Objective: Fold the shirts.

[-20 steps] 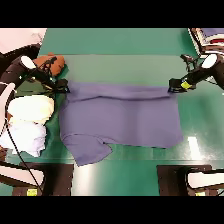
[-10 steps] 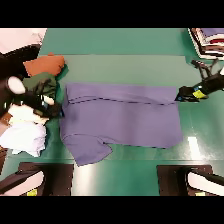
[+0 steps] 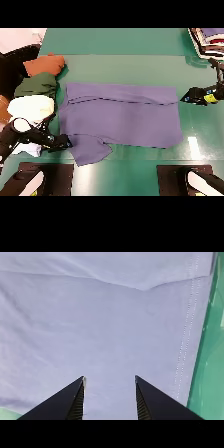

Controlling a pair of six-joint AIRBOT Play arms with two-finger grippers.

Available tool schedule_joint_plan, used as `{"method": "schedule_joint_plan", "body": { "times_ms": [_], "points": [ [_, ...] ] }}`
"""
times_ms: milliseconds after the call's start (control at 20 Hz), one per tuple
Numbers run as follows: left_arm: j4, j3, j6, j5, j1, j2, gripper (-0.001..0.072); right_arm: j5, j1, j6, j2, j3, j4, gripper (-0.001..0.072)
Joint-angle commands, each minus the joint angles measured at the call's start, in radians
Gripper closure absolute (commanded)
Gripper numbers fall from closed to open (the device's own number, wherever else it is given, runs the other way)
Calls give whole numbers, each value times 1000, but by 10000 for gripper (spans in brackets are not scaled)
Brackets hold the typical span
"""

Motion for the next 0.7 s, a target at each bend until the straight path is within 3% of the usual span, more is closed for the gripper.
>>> {"method": "schedule_joint_plan", "body": {
  "times_ms": [0,50,100,150,200,400,450,500,650],
  "points": [
    [-59,-43,16,108,0,13,221,0,-2,0,15,-3,8,347],
    [-60,-43,13,128,0,13,224,2,-2,0,15,-3,8,347],
    [-63,-43,13,139,0,13,329,3,-2,0,15,-3,7,347],
    [-66,-42,13,145,0,13,532,14,-3,0,15,-3,5,347],
    [-66,-38,14,143,0,14,676,35,-8,0,15,-3,-5,347],
    [-67,37,61,63,0,14,680,145,-91,16,61,-133,-113,346],
    [-68,62,62,58,0,14,680,159,-124,24,87,-210,-147,323],
    [-69,87,64,60,0,14,680,164,-158,24,113,-292,-159,236],
    [-79,130,65,77,0,14,680,155,-222,50,148,-505,-99,219]
  ]
}}
